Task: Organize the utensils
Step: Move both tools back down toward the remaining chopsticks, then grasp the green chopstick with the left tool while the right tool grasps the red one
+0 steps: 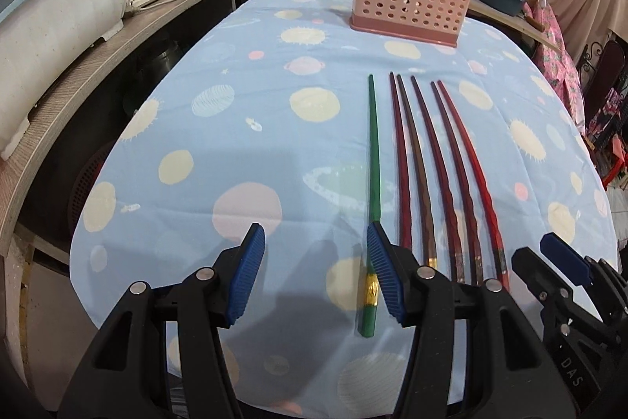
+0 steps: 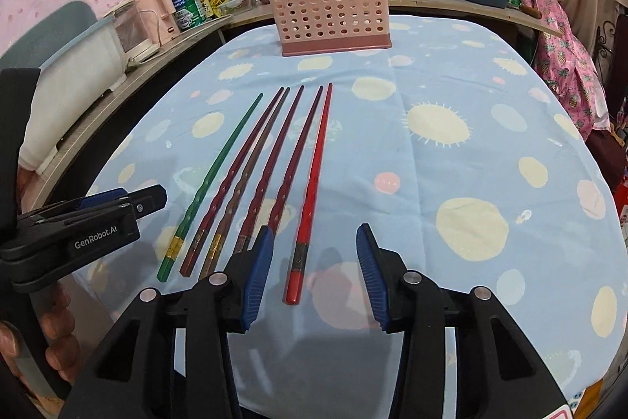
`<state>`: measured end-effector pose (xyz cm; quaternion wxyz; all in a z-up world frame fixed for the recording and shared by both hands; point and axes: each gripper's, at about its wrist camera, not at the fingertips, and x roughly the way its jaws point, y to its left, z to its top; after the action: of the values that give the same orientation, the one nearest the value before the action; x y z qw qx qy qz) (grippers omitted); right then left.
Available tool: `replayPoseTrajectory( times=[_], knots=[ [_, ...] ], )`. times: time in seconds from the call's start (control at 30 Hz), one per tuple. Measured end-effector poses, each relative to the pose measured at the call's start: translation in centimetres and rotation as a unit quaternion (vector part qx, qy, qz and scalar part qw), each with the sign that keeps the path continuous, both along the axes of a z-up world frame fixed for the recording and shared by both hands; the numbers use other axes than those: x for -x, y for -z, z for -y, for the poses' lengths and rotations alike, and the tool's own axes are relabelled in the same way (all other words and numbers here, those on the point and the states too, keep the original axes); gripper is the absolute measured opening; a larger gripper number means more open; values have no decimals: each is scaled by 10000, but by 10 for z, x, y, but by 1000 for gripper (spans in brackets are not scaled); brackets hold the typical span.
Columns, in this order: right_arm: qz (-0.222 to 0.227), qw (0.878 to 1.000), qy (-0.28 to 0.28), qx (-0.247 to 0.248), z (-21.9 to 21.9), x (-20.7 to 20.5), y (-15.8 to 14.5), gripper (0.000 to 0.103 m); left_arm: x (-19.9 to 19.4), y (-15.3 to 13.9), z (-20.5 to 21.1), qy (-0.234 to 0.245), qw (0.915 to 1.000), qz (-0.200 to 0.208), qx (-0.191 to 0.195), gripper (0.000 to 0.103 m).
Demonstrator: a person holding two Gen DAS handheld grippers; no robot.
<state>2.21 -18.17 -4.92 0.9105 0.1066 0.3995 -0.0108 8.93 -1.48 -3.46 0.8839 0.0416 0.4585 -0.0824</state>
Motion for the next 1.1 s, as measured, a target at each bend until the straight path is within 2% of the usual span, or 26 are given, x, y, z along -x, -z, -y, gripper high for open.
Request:
replayPoseTrajectory(
  times=[0.43, 0.83, 1.1],
  knots=[
    [-248, 9997, -81, -5, -11, -2, 18, 24, 12, 19, -5, 91, 9997, -187, -100, 56],
    [-237, 9997, -73, 74, -12, -2, 21, 16, 17, 7, -3, 198, 9997, -104, 107, 57],
    [-226, 9997, -56, 102, -10, -1, 21, 11, 18, 21, 3, 240, 9993, -274, 27, 57]
  ],
)
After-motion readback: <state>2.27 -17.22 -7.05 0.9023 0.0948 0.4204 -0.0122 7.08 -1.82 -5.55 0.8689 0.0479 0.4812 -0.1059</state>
